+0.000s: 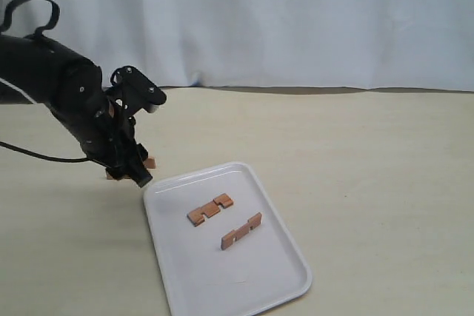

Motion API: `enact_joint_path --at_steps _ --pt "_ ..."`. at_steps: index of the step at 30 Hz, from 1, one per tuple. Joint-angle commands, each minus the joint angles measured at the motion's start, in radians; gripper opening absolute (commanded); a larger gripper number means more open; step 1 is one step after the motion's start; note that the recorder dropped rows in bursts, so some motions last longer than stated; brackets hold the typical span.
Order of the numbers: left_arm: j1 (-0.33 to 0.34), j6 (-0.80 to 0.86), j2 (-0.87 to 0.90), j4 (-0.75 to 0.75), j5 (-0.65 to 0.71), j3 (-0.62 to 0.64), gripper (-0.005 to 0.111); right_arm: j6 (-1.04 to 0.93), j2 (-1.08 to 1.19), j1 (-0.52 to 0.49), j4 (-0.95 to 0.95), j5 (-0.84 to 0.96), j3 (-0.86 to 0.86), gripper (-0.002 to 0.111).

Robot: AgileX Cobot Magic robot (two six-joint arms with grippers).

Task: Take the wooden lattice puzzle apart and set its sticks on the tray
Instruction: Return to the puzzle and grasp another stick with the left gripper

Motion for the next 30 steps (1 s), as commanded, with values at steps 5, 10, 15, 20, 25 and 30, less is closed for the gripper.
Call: enact_joint_path --at_steps 5,10,15,20,25,30 --pt "0.001 0.061 0.104 0.045 -0.106 -0.001 0.057 0.0 -0.005 0.003 -0.001 -0.004 0.001 0.004" --pt "0.001 0.072 0.128 0.045 -0.178 -0.001 0.057 0.0 -0.005 0.003 -0.001 -0.004 0.001 0.004" --pt "0.013 0.07 0.163 0.039 -0.196 -0.001 0.056 0.0 -0.005 0.003 -0.001 -0.004 0.001 0.004" --pt "0.033 0.064 0.165 0.002 -0.226 -0.001 0.056 0.0 -0.005 0.003 -0.001 -0.004 0.001 0.004" --pt "0.052 0.064 0.171 -0.044 -0.245 -0.001 0.056 0.0 -0.005 0.003 -0.001 -0.004 0.001 0.004" --pt "0.058 0.064 0.185 -0.044 -0.259 -0.001 0.056 0.0 -0.005 0.003 -0.001 -0.004 0.001 0.004"
